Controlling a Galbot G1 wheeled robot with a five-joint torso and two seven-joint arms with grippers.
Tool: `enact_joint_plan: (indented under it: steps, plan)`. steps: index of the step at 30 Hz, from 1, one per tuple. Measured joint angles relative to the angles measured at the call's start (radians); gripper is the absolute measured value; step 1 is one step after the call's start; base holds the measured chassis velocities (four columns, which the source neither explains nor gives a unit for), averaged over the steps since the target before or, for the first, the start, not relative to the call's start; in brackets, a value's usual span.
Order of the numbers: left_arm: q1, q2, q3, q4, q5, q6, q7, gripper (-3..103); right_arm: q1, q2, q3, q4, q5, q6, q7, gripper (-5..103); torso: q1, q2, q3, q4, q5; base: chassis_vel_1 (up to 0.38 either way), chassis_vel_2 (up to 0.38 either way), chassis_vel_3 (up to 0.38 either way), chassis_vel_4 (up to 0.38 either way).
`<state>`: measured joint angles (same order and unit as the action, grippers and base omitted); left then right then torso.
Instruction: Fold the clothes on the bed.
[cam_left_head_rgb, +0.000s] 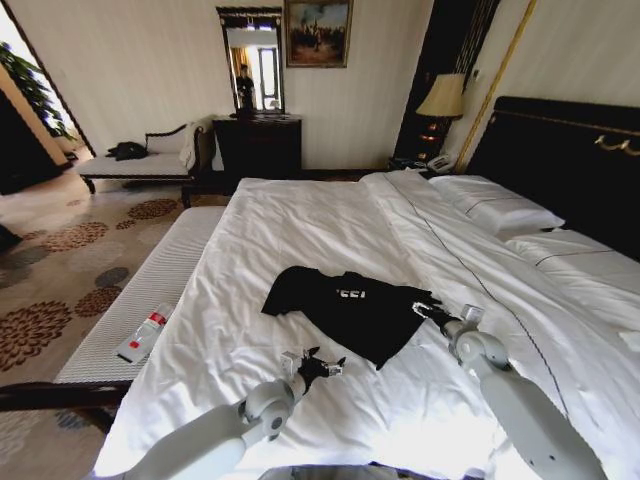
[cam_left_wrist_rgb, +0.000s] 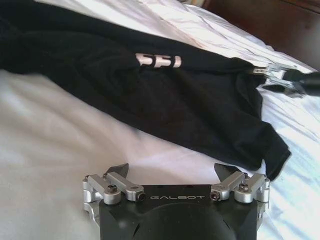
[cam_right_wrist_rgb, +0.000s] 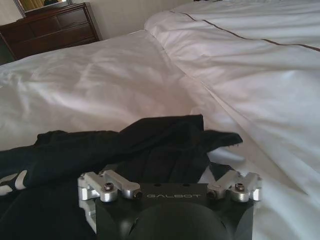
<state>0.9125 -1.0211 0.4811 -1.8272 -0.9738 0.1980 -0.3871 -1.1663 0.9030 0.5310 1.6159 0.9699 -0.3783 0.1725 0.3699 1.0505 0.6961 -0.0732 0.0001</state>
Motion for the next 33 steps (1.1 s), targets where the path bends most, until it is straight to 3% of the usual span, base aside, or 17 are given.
enact_joint_plan:
  steps: [2,10,16,22,26,28,33]
  plan:
    - [0.0,-0.026,-0.004,0.02,-0.014,-0.001,-0.001,89,-0.015,0.001,0.008,0.01,0.002,0.0,0.0,99,0.0,0.0,0.0,0.0001,0.0001,0.0,0.0,0.0,0.0]
    - [-0.004,-0.119,-0.024,0.103,-0.042,-0.003,0.005,70,-0.057,0.005,0.025,0.039,0.009,0.0,0.005,100,0.0,0.0,0.0,0.0,0.0001,0.0,0.0,0.0,0.0]
    - [-0.004,-0.23,-0.051,0.197,-0.046,-0.008,0.027,66,-0.088,0.007,0.035,0.045,0.011,0.001,0.006,100,0.0,0.0,0.0,0.0001,0.0001,0.0,0.0,0.0,0.0]
    - [-0.01,-0.271,-0.051,0.233,-0.033,-0.006,0.033,63,-0.092,0.012,0.035,0.044,0.011,0.001,0.012,100,0.0,0.0,0.0,0.0,0.0001,0.0,0.0,0.0,0.0]
    - [-0.013,-0.265,-0.049,0.245,-0.023,-0.005,0.034,42,-0.092,0.016,0.033,0.045,0.012,0.0,0.019,100,0.0,0.0,0.0,0.0,-0.0001,0.0,0.0,0.0,0.0]
    - [-0.013,-0.263,-0.049,0.248,-0.022,-0.005,0.036,42,-0.091,0.016,0.032,0.045,0.013,-0.001,0.02,100,0.0,0.0,0.0,0.0,-0.0001,0.0,0.0,0.0,0.0]
    - [-0.013,-0.259,-0.055,0.259,-0.015,-0.005,0.048,20,-0.093,0.016,0.032,0.045,0.014,-0.002,0.022,100,0.0,0.0,0.0,0.0,-0.0001,0.0,0.0,0.0,0.0]
